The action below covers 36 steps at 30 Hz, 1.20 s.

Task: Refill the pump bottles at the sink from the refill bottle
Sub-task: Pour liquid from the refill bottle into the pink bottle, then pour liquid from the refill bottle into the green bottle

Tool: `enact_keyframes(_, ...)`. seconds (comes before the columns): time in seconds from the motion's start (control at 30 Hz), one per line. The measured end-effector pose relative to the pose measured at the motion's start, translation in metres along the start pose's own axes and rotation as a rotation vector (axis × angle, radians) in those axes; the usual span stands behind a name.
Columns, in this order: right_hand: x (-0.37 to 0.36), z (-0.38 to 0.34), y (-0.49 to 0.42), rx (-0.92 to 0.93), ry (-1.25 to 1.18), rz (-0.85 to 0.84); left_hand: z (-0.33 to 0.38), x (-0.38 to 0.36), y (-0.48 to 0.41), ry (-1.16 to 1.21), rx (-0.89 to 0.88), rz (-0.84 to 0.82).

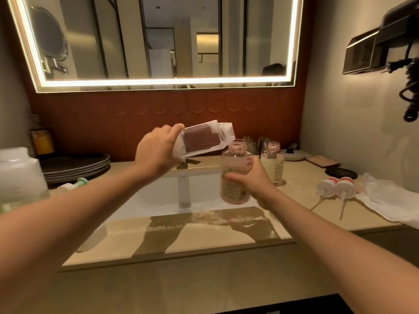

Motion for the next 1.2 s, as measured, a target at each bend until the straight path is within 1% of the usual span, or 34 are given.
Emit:
enact_keyframes(0.07,0.022,-0.006,-0.010,0.001,0.021,0.056,0.012,-0.020,0.002,0.230,0.129,-0.066)
enact_keyframes(0.23,0.078,0.006,-0.027,-0.031,0.092,0.221,0.053,-0.074,0.007,0.822,0.335,-0.209)
enact_keyframes(0.3,0.096,0.019,-0.031,-0.073,0.122,0.263,0.070,-0.092,0.006,0.983,0.398,-0.230)
enact_keyframes(0.4,0.115,0.040,-0.035,-0.139,0.190,0.312,0.090,-0.116,-0.003,1.140,0.480,-0.252)
enact_keyframes(0.53,0.129,0.061,-0.042,-0.206,0.250,0.350,0.114,-0.146,-0.019,1.221,0.514,-0.268)
enact_keyframes(0.73,0.150,0.081,-0.056,-0.248,0.312,0.366,0.152,-0.189,-0.041,1.336,0.484,-0.409)
enact_keyframes(0.87,0.161,0.088,-0.064,-0.247,0.343,0.393,0.170,-0.209,-0.046,1.314,0.437,-0.428)
enact_keyframes(1.0,0.164,0.088,-0.066,-0.220,0.387,0.422,0.178,-0.213,-0.049,1.293,0.413,-0.420)
enact_keyframes(1.1,0.165,0.083,-0.064,-0.220,0.409,0.470,0.182,-0.214,-0.050,1.279,0.404,-0.416)
enact_keyframes(1.2,0.163,0.074,-0.055,-0.178,0.408,0.551,0.179,-0.211,-0.048,1.239,0.436,-0.421)
Point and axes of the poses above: each hand's wrist, its own y-axis away from the middle knuckle, its own x-axis out of the back of the hand, z = x × y, the point moved 2 cm from there along -y, towards the middle knuckle, and after that the axes turned 7 degrees about y, right-handed, at the moved point
